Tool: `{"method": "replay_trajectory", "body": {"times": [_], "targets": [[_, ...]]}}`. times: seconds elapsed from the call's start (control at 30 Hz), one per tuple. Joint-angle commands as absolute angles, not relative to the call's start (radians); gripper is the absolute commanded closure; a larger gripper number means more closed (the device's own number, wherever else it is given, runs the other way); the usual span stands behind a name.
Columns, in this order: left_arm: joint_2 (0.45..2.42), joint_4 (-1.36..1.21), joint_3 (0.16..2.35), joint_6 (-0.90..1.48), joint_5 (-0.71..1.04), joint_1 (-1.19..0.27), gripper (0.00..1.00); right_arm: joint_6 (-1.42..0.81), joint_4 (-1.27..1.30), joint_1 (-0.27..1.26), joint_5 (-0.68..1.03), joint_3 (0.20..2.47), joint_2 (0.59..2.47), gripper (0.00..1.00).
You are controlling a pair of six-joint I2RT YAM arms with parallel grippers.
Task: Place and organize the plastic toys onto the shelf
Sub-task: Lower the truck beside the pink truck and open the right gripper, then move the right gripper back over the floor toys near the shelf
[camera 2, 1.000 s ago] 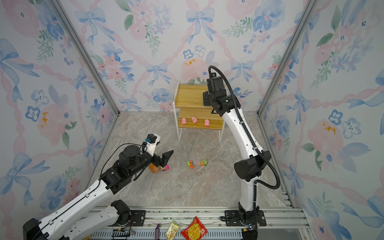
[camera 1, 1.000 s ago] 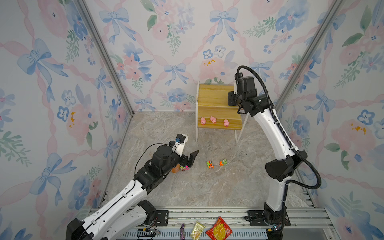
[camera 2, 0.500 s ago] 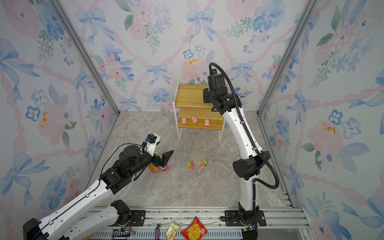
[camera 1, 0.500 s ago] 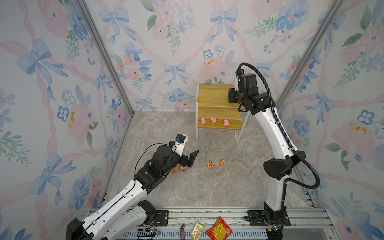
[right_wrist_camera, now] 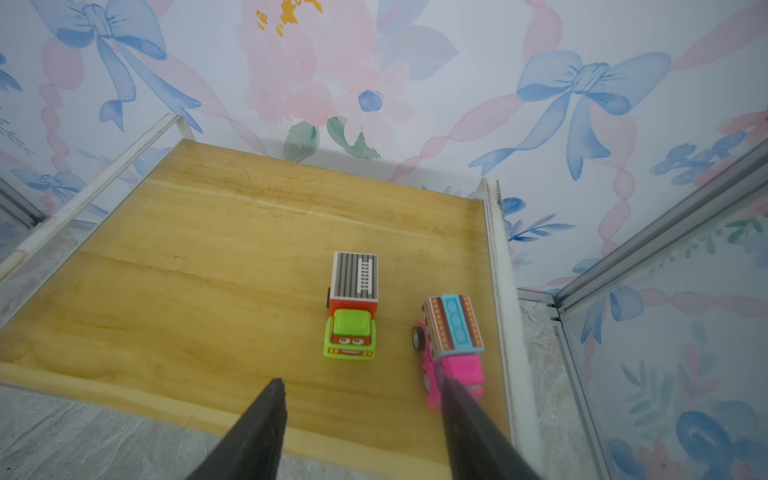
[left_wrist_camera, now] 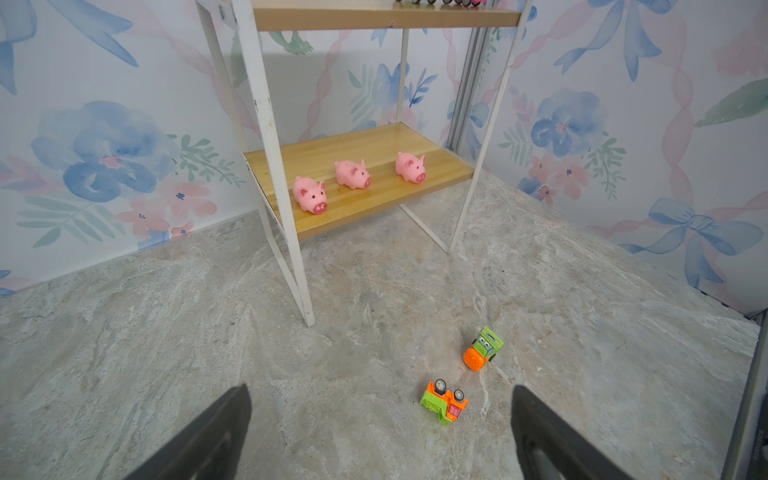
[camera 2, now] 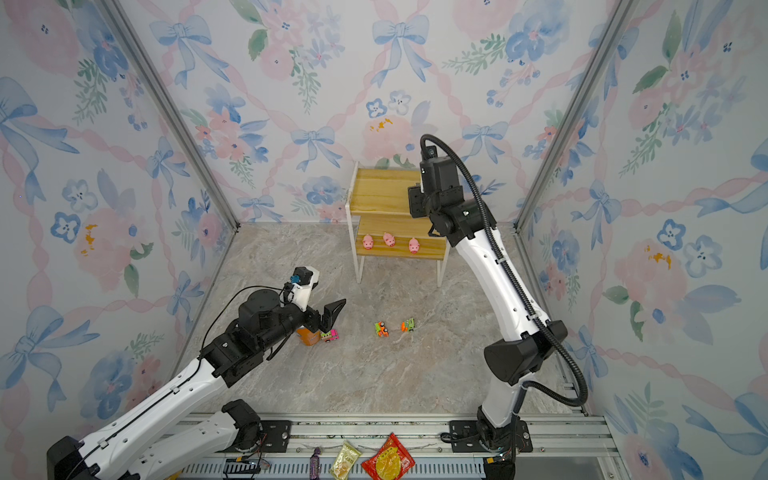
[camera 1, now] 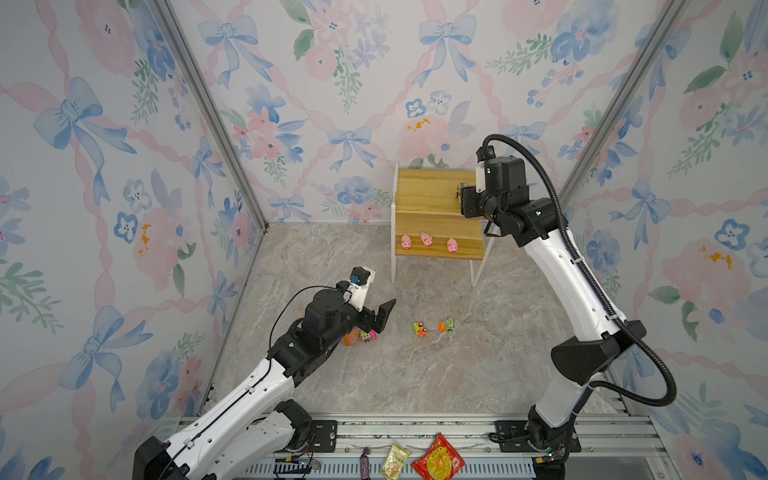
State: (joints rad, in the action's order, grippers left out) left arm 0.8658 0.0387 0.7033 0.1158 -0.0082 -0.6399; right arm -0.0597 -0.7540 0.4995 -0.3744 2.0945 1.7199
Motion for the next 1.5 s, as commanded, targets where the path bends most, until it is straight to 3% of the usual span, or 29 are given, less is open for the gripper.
{"method": "replay_trajectory", "body": {"times": [0.0, 0.27, 0.5, 0.7, 1.07, 1.47], "targets": [[0.873, 0.047, 0.719, 0.124, -0.036, -0.619, 0.02, -0.044, -0.639, 0.559, -0.424, 1.92, 1.558, 0.3], [0.888, 0.066, 0.737, 0.152, -0.082, -0.569, 0.02, -0.137, -0.569, 0.732, -0.501, 1.464, 1.241, 0.18], [0.921, 0.099, 0.759, 0.163, -0.141, -0.517, 0.02, -0.423, -0.541, 0.816, -0.386, 1.077, 1.136, 0.2], [0.96, 0.11, 0.773, 0.184, -0.12, -0.483, 0.02, -0.437, -0.51, 0.863, -0.318, 0.919, 1.181, 0.28], [0.975, 0.109, 0.773, 0.191, -0.086, -0.473, 0.02, -0.051, -0.637, 0.848, -0.258, 1.058, 1.446, 0.35], [0.979, 0.109, 0.773, 0.191, -0.064, -0.472, 0.02, 0.327, -0.779, 0.851, -0.361, 1.217, 1.649, 0.34]]}}
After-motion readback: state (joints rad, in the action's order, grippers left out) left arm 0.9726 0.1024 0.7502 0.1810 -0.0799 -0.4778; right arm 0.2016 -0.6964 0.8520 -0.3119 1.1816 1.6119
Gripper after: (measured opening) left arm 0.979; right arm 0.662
